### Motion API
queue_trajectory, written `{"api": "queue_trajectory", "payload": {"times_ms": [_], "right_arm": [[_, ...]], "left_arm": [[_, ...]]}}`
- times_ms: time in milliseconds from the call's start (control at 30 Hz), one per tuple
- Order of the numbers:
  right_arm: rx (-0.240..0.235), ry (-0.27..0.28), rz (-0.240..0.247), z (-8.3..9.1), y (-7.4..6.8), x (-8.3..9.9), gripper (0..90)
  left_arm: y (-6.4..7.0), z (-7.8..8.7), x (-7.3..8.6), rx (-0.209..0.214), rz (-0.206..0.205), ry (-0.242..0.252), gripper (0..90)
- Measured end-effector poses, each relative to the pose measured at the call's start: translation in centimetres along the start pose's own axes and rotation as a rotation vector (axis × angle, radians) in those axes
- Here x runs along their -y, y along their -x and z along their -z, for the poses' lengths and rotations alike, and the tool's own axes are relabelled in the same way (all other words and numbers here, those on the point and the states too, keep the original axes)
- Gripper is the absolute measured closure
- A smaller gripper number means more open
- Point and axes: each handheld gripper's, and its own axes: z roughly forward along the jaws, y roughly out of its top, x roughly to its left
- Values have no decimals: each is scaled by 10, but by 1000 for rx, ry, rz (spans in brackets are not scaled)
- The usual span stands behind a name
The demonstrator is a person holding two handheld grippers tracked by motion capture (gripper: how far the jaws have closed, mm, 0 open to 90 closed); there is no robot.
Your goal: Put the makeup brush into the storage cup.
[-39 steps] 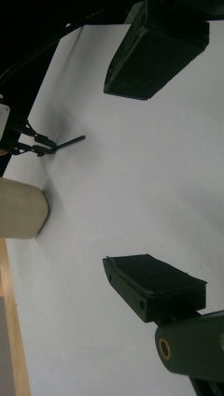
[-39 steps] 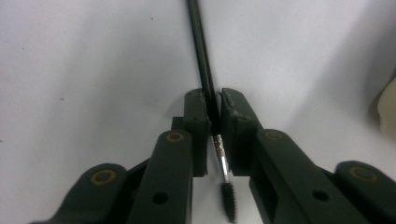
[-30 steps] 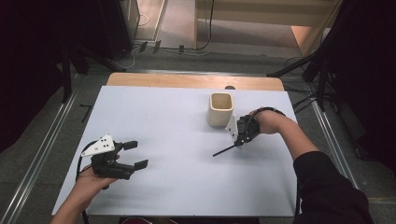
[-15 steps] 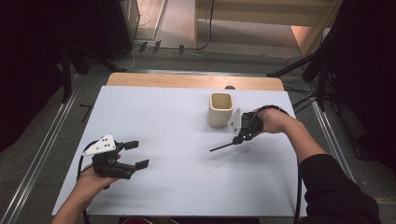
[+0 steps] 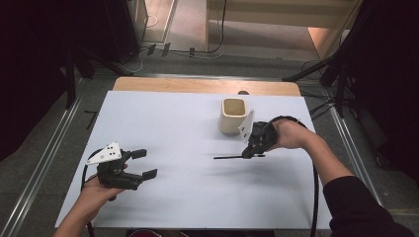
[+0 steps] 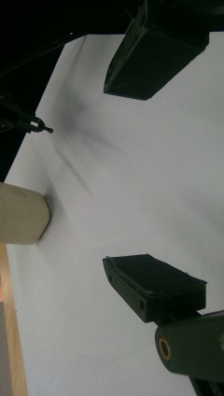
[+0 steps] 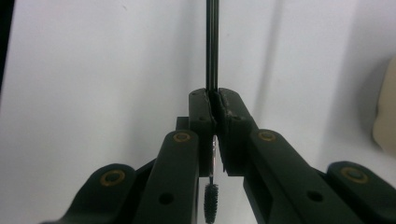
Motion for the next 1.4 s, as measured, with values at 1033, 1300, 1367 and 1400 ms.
{"api": "queue_trajectory", "payload": {"times_ms": [1033, 1300, 1367, 1400], "right_arm": [[-79, 260, -415, 10, -20, -14, 865], [-57, 317, -434, 6, -29, -15, 866], [-41, 321, -437, 4, -30, -16, 866], [-43, 319, -451, 3, -30, -15, 866]], "left_arm": [[-3, -4, -1, 58, 86, -42, 148], [-7, -3, -3, 100, 169, -35, 148], [-8, -3, -4, 99, 178, -32, 148], [-8, -4, -4, 101, 183, -34, 149]]}}
